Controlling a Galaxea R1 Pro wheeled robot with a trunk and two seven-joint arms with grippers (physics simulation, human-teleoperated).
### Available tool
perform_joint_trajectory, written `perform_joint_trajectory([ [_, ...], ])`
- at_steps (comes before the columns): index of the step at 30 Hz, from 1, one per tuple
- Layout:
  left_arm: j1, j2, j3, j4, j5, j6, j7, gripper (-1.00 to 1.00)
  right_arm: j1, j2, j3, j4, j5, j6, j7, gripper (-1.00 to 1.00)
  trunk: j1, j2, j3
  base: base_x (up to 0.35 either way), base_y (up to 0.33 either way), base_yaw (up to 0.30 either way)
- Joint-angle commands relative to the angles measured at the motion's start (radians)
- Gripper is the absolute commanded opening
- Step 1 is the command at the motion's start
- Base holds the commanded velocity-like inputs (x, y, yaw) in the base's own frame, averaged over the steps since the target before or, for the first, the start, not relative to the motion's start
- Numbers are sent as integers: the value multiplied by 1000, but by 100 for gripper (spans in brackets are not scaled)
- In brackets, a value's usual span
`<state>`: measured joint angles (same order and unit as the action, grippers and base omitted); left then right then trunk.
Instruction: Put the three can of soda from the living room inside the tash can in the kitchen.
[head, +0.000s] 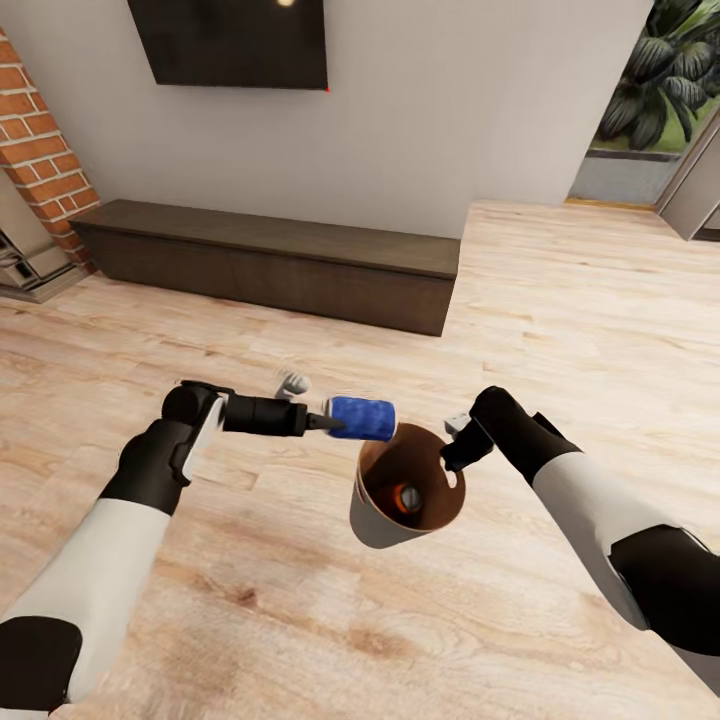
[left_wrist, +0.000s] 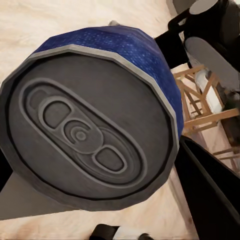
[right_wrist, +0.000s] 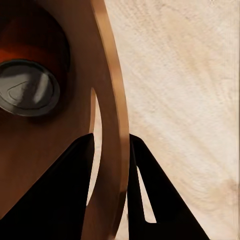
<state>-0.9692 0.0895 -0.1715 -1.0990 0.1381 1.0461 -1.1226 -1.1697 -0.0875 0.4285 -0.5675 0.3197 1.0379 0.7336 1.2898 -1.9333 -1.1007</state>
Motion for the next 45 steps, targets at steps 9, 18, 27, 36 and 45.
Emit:
perform_joint_trajectory([
  [9,-26,-38,-59,45,2,1,73,-100,0,8,9,0,-28,9,-21,-100,0,0,0,0,0,0],
  [18,-72,-62,-210,102,-5,1,169,-100,0,24,13,30,-28,9,-65,-100,0,0,0,0,0,0],
  [27,-234,-83,-440,251,-144,1,177,-100,0,47,14,37,-27,9,-71,-100,0,0,0,0,0,0],
  [36,-302,-165,-571,351,-215,1,174,-100,0,56,15,38,-27,9,-71,-100,0,0,0,0,0,0],
  [45,-394,-219,-642,436,-231,1,166,-100,0,69,37,39,-28,9,-72,-100,0,0,0,0,0,0],
])
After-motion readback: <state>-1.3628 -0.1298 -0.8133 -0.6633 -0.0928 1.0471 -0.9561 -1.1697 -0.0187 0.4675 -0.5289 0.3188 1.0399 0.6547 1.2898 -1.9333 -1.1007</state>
